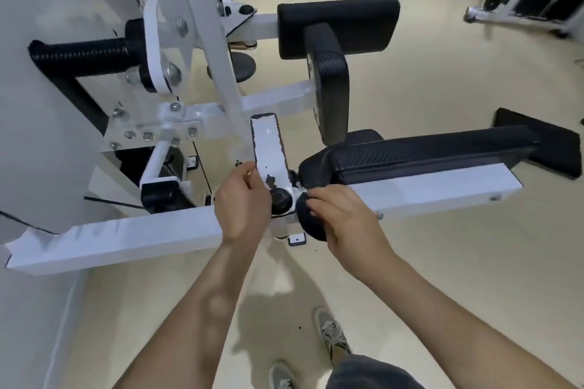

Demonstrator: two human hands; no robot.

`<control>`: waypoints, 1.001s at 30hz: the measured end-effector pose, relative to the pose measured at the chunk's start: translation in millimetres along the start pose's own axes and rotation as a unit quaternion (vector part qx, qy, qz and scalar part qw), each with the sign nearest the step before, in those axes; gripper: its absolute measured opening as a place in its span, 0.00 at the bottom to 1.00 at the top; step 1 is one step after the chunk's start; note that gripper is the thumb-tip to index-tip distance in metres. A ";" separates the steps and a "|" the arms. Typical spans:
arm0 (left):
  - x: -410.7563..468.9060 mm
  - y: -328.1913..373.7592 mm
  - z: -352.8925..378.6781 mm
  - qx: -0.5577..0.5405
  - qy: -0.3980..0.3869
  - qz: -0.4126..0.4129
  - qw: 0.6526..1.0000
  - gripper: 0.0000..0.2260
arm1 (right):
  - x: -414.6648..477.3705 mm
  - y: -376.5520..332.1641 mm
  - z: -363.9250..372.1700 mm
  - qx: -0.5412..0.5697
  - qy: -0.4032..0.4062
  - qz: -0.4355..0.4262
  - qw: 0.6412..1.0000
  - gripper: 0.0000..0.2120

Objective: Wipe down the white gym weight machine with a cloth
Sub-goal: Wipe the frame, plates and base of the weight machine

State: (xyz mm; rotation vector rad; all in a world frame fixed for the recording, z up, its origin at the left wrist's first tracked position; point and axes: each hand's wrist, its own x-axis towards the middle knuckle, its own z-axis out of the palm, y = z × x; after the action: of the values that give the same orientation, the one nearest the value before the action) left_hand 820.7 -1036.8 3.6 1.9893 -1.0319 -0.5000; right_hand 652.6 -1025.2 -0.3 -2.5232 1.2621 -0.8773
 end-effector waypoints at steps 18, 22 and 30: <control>-66.1 29.7 21.4 0.259 -0.125 0.474 0.832 0.23 | -11.3 54.4 -28.0 -0.055 0.093 0.190 0.976 0.04; -91.3 44.0 59.0 0.294 -0.174 0.447 0.827 0.22 | -29.6 133.2 -79.3 -0.093 0.122 0.255 0.955 0.05; -120.4 98.5 128.9 0.208 -0.173 0.457 0.847 0.17 | -53.2 212.4 -121.2 -0.068 0.193 0.321 0.925 0.04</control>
State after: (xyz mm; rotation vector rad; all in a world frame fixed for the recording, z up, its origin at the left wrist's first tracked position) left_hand 618.7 -1034.1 5.5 1.4872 -2.2910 -0.0884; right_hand 415.4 -1104.5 -12.1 -1.8340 2.1562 -1.1599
